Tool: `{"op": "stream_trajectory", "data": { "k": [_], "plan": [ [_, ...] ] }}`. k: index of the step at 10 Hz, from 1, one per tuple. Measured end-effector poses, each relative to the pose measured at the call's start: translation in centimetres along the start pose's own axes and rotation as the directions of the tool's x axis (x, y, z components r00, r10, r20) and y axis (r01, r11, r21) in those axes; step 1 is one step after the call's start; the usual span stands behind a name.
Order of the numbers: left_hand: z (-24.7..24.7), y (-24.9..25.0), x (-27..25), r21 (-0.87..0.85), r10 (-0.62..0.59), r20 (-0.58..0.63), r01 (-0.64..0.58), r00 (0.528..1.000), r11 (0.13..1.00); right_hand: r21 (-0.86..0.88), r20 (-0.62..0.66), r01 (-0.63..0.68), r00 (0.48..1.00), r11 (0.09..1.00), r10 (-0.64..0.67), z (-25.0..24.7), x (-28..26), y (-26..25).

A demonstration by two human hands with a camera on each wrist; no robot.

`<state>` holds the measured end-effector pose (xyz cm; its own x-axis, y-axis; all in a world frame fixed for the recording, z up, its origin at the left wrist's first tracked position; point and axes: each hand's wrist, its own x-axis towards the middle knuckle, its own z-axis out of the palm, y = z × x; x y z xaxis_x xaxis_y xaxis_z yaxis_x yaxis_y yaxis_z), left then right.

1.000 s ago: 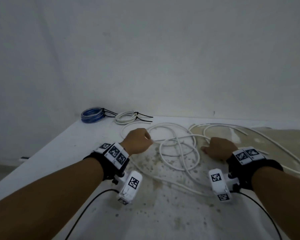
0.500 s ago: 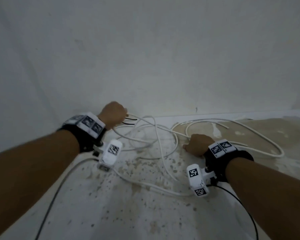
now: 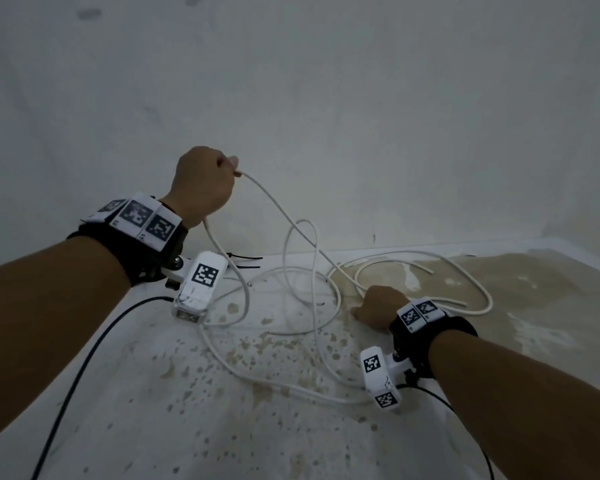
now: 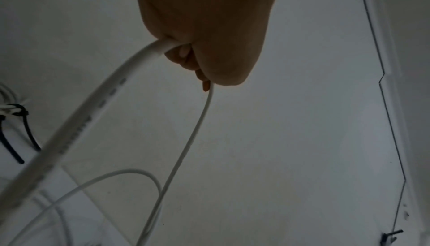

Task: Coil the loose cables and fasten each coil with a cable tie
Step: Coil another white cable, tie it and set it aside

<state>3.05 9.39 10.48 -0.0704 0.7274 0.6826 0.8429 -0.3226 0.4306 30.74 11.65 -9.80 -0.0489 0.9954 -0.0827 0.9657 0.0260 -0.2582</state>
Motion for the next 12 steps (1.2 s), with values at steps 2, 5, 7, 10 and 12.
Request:
{"op": "stream_trajectory", "data": {
  "k": [2,5,7,10,12],
  "plan": [
    [-2.9,-1.5,1.2,-0.206,-0.244,-0.315,0.185,0.917,0.961,0.061,-0.039,-0.045,0.998,0.997,0.048,-0.4,0.3,0.6],
    [-2.2,-3.6,-0.5,-0.296,-0.324,0.031,0.318,0.946,0.901,0.21,0.081,-0.101,0.993,0.972,0.085,-0.8,0.0,-0.4],
    [-1.3,-3.3,-1.5,-0.236,-0.273,0.128,0.297,0.953,0.925,0.99,0.067,-0.1,0.957,0.103,0.282,-4.4,-0.4,4.1],
    [-0.5,-2.9,-2.4,-0.167,-0.272,0.174,0.3,0.947,0.939,0.997,0.03,-0.064,0.878,0.053,0.478,-6.6,-2.9,3.5],
    [2.7,-0.7,-3.9,-0.043,-0.172,0.427,0.21,0.888,0.977,0.977,-0.204,0.164,0.904,0.136,0.375,-10.5,-3.2,-0.6]
  ]
}}
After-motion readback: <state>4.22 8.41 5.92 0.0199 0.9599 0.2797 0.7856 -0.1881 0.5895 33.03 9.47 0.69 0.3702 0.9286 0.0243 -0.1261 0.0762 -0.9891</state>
